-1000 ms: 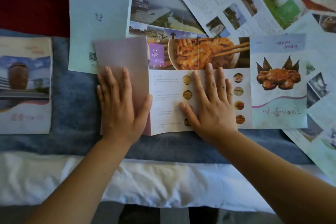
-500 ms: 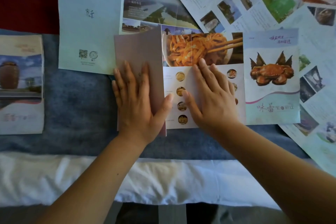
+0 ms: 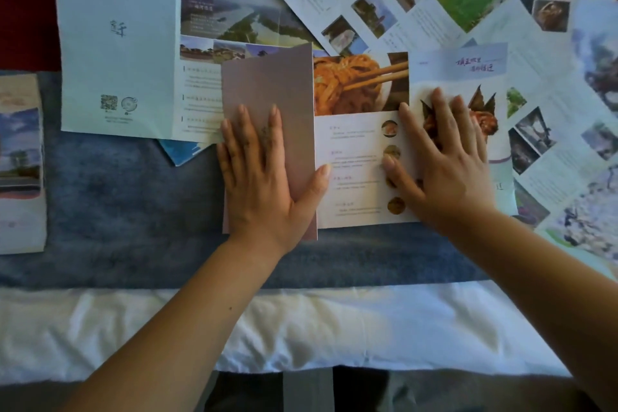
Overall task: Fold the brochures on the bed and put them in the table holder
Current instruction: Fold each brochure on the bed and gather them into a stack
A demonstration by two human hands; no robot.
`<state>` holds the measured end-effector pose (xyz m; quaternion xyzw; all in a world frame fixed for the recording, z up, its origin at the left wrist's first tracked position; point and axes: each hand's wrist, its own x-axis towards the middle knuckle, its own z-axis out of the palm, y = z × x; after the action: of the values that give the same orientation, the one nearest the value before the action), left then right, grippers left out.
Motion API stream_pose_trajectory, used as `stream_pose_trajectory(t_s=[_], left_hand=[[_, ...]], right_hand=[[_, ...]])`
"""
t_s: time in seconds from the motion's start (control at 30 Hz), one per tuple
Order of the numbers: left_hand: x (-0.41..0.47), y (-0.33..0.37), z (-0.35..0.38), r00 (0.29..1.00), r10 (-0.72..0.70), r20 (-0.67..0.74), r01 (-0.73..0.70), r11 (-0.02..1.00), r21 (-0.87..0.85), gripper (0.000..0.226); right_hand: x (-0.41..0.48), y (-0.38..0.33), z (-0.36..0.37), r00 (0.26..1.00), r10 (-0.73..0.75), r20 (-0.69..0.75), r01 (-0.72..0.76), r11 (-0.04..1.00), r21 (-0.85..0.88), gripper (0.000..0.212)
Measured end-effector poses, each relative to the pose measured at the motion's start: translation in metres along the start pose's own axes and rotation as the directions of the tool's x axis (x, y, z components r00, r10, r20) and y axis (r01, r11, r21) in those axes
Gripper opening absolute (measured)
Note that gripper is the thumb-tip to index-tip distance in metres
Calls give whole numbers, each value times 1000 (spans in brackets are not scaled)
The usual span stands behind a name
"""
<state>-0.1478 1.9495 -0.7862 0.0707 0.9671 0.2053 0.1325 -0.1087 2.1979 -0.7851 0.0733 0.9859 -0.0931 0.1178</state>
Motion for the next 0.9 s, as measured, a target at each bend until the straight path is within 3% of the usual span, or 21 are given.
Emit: stream_pose_trajectory(t_s=[0.27, 0.4, 0.57, 0.9], left_hand=[[0, 22, 14, 998, 59, 30, -59, 998, 24, 105], [0, 35, 18, 999, 41, 34, -43, 998, 38, 104], [4, 53, 23, 998, 50, 32, -52, 997, 52, 102], [8, 88, 36, 997, 66, 33, -69, 990, 124, 99]], right_hand=[[14, 29, -6, 997, -43, -63, 51, 989, 142, 64], [7, 49, -2, 984, -157, -87, 161, 986, 44, 60], [-5, 52, 15, 994, -25, -109, 19, 998, -55, 63], [-2, 53, 22, 986, 27, -165, -18, 998, 52, 73]])
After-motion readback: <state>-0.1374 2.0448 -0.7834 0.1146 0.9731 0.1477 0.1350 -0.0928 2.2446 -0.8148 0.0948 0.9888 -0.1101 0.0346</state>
